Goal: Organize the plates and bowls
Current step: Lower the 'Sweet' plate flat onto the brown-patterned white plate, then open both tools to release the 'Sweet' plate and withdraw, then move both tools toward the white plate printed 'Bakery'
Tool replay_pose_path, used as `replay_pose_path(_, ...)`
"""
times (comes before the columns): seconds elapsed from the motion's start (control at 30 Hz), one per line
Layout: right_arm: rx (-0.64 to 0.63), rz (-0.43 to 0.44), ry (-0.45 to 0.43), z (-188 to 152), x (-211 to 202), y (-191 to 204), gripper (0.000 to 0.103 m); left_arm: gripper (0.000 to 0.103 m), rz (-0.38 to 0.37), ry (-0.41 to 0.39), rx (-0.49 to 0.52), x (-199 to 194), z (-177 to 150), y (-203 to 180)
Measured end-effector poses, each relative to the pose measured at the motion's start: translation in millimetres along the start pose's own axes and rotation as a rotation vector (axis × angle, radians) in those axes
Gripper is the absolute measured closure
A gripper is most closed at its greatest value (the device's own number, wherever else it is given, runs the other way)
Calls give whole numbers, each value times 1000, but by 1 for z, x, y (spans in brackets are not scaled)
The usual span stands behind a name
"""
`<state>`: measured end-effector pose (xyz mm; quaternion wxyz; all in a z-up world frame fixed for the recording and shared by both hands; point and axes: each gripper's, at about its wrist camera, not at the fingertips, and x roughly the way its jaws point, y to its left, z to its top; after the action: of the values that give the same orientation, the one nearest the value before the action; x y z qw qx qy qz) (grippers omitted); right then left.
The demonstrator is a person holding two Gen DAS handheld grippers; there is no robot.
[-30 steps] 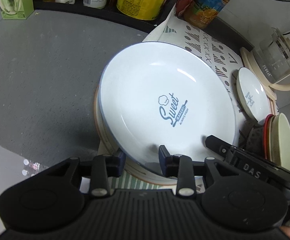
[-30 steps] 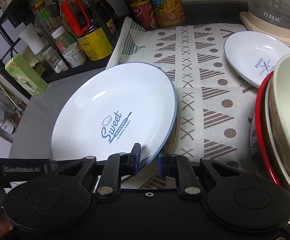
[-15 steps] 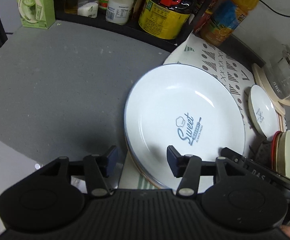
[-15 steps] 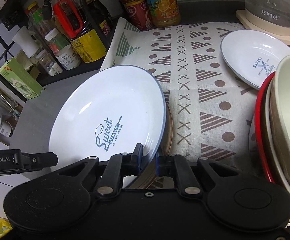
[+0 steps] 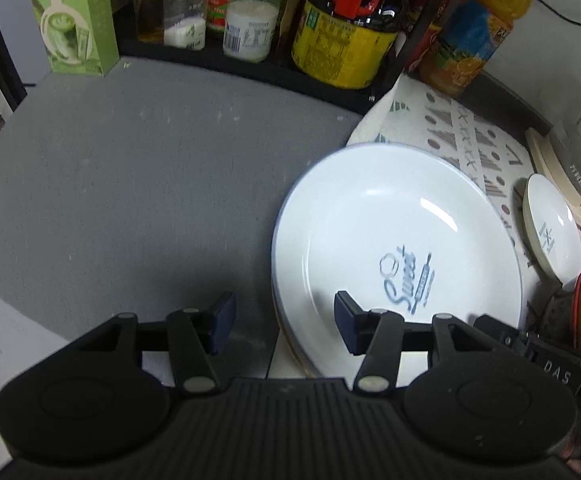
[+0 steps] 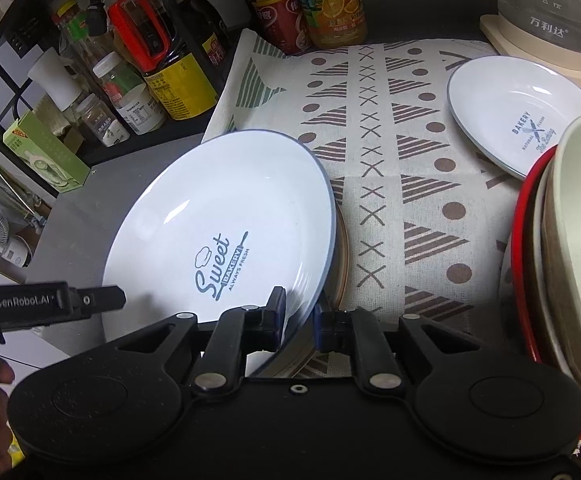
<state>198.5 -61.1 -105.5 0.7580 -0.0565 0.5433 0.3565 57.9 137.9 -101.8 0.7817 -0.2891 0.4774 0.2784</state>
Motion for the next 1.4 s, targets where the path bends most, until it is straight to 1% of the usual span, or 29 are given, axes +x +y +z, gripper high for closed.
replay_pose_path(0.1,-3,1,-6,0,-5,-1,85,50,-4,-20,12,-4,7,-4)
replay_pose_path(0.2,-10,-20,-15,0,-8,-4,84,48,-6,-31,28,-4,13,-11)
replay_pose_path(0.23,-4,-30,-11,0,-7,-7,85,48,-5,-31,34,-3,14,-13)
replay_pose_path(0.3,15,-11,-19,-1,-7,-13,91,48,-10,-28,43,-1,15,-17)
replay_pose_path(0.37,15,-8,-19,-2,-8,-14,94,48,-22,-29,54,0,15,-21)
replay_pose_path(0.47,10,-9,-36,0,-14,-13,93,48,-26,-29,66,-1,16,-25)
replay_pose_path(0.53,-1,-23,-61,5,-22,-10,88,48,-27,-36,66,-3,17,-27)
replay_pose_path(0.57,-5,-22,-80,8,-26,-9,82,48,-25,-43,68,-6,19,-28)
replay_pose_path(0.6,-7,-8,-92,10,-29,-10,71,47,-25,-50,72,-8,20,-29)
replay_pose_path(0.67,1,17,-115,15,-33,-10,62,47,-30,-52,82,-11,23,-32)
replay_pose_path(0.7,1,18,-125,16,-34,-10,60,44,-33,-55,86,-13,25,-34)
replay_pose_path(0.73,0,19,-134,18,-35,-10,59,40,-37,-63,87,-15,27,-35)
replay_pose_path(0.77,5,20,-143,20,-37,-10,55,37,-40,-73,87,-17,29,-37)
replay_pose_path(0.8,10,17,-154,23,-40,-11,49,31,-40,-85,86,-20,30,-38)
replay_pose_path(0.83,11,16,-167,25,-43,-11,45,25,-39,-94,86,-22,32,-39)
replay_pose_path(0.9,12,11,-209,31,-52,-13,29,22,-47,-108,88,-25,36,-44)
replay_pose_path(0.93,13,8,-232,34,-58,-15,24,21,-57,-112,94,-27,39,-47)
replay_pose_path(0.97,15,4,-253,38,-63,-16,15,21,-66,-114,98,-27,41,-50)
replay_pose_path(1.0,17,-2,-268,40,-66,-17,9,21,-75,-116,103,-27,43,-54)
replay_pose_path(1.07,23,-17,-293,46,-73,-22,6,20,-91,-120,111,-28,47,-61)
replay_pose_path(1.17,48,-43,-306,50,-78,-31,2,17,-114,-124,122,-28,53,-73)
replay_pose_path(1.4,116,-93,-331,53,-87,-53,0,16,-161,-130,177,-25,60,-105)
